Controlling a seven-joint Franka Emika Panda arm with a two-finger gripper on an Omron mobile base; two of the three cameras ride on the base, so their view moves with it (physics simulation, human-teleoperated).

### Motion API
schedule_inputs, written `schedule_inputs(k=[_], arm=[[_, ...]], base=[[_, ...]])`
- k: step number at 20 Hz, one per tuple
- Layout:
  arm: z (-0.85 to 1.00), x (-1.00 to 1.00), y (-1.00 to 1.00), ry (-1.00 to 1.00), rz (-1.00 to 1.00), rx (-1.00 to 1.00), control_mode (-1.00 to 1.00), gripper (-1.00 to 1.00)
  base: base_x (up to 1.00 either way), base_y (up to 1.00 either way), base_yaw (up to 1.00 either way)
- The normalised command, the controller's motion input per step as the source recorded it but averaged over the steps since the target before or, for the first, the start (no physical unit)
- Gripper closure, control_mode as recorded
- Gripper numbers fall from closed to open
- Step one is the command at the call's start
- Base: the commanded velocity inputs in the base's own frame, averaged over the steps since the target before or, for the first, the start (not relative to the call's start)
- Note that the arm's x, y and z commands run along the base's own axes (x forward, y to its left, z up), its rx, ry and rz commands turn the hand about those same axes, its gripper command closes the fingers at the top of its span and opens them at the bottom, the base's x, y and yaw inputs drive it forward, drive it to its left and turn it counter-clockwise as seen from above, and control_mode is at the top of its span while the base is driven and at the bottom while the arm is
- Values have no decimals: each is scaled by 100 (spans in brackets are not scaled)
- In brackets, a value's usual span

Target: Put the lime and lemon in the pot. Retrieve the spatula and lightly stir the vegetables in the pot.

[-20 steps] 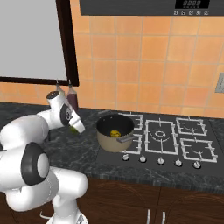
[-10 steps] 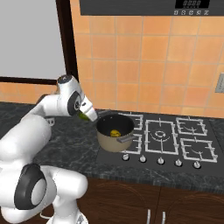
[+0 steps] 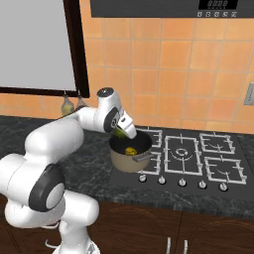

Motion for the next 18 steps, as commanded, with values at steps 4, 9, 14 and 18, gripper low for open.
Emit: schedule_inputs(k=[4,9,14,18], arm=[[-69,25,-35,2,0,-3,-100,100],[-46,16,-21,1,1,-3,-100,-100],[3,-15,0,-3,9,0,-100,-100],[24,-1,-2,-9,21,0,-100,-100]], base=[[0,0,0],[0,0,0],[0,0,0],[0,0,0]])
